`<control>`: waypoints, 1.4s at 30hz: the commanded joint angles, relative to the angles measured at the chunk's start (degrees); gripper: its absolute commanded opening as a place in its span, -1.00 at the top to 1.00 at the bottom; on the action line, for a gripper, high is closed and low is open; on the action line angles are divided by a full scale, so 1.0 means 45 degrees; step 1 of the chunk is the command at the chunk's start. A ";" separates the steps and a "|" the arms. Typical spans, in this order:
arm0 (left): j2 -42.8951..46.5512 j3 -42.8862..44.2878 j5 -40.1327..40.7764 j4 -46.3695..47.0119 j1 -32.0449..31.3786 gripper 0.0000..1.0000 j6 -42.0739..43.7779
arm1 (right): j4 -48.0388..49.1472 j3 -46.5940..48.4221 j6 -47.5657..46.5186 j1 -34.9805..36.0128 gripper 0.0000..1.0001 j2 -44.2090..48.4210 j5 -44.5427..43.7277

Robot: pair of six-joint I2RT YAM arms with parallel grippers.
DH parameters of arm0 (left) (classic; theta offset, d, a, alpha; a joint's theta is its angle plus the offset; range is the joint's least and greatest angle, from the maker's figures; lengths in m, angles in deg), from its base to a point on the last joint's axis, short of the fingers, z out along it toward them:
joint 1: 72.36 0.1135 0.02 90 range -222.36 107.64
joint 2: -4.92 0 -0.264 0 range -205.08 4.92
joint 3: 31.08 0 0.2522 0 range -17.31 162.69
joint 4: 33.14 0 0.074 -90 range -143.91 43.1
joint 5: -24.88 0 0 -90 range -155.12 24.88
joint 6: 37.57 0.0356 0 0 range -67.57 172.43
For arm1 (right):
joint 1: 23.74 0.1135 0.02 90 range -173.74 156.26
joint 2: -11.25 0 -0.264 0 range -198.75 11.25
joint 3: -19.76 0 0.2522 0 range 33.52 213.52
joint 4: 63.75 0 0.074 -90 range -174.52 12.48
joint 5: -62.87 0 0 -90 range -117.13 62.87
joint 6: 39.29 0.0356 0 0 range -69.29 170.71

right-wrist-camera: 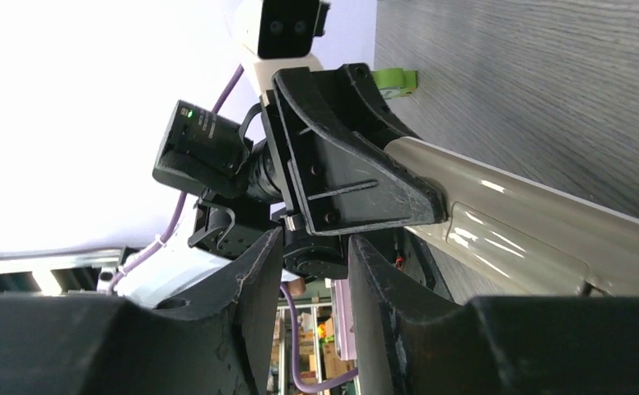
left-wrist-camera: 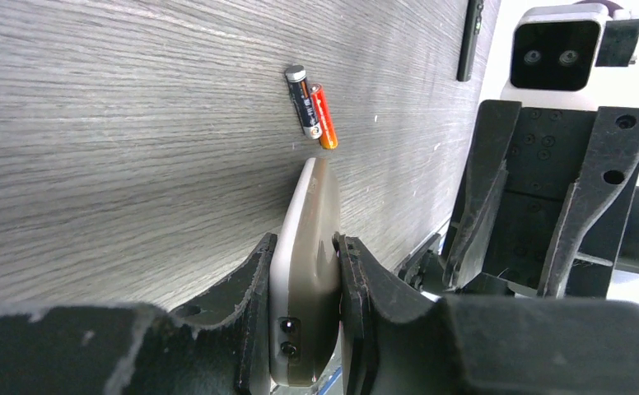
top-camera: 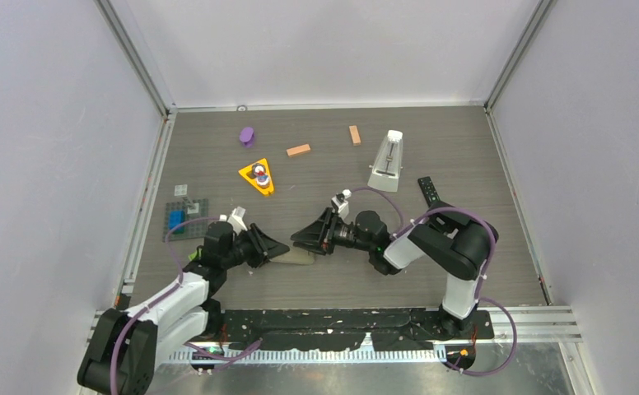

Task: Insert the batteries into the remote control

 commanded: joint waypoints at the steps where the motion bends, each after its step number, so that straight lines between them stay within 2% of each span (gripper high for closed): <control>1: 0.0771 0.0051 0.1902 -0.3458 -0.0043 1.00 0.1264 | -0.1770 -0.0443 -0.1107 -0.0101 0.17 0.1505 -0.0566; 6: 0.1105 0.0117 0.2054 -0.3856 -0.0043 1.00 0.1408 | -0.6714 -0.0028 -0.3033 -0.0114 0.00 0.2833 -0.1369; 12: 0.0399 0.0157 0.1787 -0.3444 -0.0053 1.00 0.1325 | -0.8656 0.0767 -0.4105 0.0000 -0.10 0.2880 -0.1517; 42: 0.0274 -0.0036 0.1484 -0.2892 -0.0043 1.00 0.1247 | -0.7931 0.1363 -0.4401 0.0003 -0.13 0.1472 -0.1532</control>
